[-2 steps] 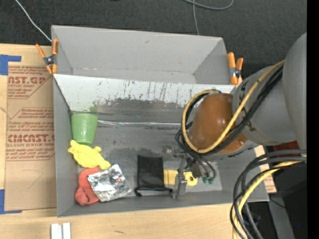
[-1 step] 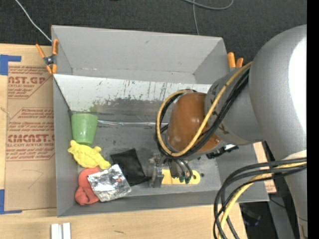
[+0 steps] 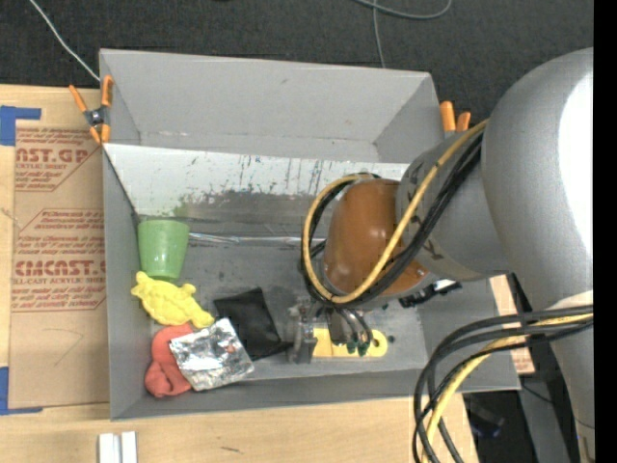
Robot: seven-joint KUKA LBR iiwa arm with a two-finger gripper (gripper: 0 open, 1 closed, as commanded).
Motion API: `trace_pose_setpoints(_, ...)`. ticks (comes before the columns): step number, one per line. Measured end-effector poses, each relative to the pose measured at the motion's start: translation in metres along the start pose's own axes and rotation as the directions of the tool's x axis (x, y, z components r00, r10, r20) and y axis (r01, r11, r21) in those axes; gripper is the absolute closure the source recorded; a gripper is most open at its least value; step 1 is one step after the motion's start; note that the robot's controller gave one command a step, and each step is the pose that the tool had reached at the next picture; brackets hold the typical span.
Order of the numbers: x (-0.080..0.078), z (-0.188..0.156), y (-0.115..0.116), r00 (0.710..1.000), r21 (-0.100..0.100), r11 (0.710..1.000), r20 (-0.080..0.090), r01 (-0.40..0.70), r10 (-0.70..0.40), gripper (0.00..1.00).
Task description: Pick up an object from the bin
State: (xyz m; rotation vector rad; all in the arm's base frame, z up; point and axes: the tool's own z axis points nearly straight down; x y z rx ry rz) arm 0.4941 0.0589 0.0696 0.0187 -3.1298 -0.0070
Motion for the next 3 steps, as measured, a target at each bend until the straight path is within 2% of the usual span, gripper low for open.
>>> trace_pose_setpoints(1,-0.005,-0.096,0.010,1.000,-0.001,1.000,-0.005,0.005,-0.005,1.00)
trace_pose_setpoints(2,-0.015,-0.099,0.011,1.000,-0.001,1.000,0.002,-0.023,0.023,1.00)
trace_pose_setpoints(3,0.000,-0.185,0.015,0.998,-0.001,0.998,-0.007,-0.057,0.057,1.00)
